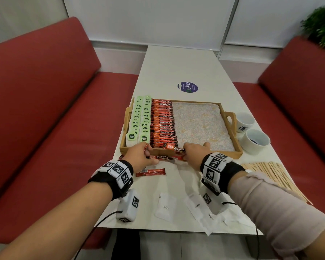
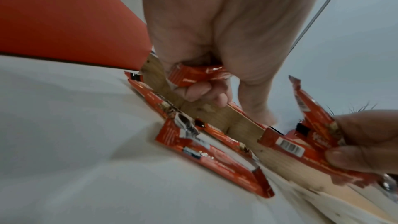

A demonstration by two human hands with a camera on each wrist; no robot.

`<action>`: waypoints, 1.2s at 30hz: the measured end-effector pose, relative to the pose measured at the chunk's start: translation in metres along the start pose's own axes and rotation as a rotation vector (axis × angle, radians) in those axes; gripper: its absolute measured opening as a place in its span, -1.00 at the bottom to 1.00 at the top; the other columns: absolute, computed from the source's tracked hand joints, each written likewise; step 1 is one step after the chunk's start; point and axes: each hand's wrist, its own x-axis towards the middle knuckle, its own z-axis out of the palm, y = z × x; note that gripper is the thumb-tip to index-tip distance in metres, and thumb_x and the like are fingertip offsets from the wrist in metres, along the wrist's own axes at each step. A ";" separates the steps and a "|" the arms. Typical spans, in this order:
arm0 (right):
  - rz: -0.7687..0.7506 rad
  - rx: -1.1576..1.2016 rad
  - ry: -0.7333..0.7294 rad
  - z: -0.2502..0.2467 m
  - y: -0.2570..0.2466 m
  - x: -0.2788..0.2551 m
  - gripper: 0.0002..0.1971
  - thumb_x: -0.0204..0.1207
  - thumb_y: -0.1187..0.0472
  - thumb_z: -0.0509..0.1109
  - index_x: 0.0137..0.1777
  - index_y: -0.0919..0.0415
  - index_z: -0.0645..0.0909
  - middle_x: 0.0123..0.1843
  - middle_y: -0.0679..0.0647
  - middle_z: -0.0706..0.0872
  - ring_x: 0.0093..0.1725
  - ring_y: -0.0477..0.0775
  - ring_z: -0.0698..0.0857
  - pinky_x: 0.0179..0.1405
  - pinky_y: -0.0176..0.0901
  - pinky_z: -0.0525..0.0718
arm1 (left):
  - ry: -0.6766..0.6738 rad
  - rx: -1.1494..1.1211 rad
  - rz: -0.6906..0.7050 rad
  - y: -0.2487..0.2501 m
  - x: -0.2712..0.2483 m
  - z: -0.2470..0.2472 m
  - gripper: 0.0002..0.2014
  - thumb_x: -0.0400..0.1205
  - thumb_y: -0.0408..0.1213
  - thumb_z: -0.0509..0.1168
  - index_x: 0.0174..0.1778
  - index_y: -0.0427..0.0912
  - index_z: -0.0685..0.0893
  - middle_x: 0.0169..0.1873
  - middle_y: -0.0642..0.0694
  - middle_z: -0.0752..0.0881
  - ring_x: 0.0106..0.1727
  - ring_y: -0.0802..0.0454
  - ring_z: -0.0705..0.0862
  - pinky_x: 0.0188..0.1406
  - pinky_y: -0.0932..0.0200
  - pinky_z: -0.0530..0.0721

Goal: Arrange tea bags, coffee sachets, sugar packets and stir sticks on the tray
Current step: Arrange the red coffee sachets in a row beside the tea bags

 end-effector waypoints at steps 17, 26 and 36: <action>-0.064 0.670 0.169 -0.032 -0.040 -0.007 -0.78 0.62 0.24 0.28 0.23 0.28 0.51 0.11 0.18 0.70 0.04 0.18 0.65 -0.11 -0.15 0.51 | -0.095 -0.606 -0.135 0.042 -0.015 -0.009 -0.70 0.68 0.02 0.21 -0.15 -0.15 0.58 -0.57 0.04 0.43 -0.67 0.20 0.35 -0.71 0.36 0.31; -0.164 0.764 0.106 -0.031 -0.062 -0.005 -0.95 0.67 0.23 0.22 -0.03 0.07 0.44 -0.26 -0.03 0.59 -0.39 -0.10 0.51 -0.40 -0.32 0.45 | 0.069 -0.767 -0.172 0.036 -0.018 -0.020 -0.78 0.78 -0.17 0.07 -0.06 -0.17 0.54 -0.38 -0.08 0.61 -0.56 0.17 0.44 -0.66 0.33 0.36; -0.178 0.949 0.171 -0.042 -0.095 -0.017 -0.82 0.68 0.24 0.16 0.21 0.27 0.30 0.03 0.21 0.69 -0.07 0.22 0.72 -0.01 0.14 0.72 | 0.178 -0.938 -0.237 0.044 -0.034 -0.031 -0.82 0.78 -0.17 0.01 0.01 -0.16 0.47 -0.46 -0.01 0.44 -0.52 0.13 0.42 -0.58 0.32 0.35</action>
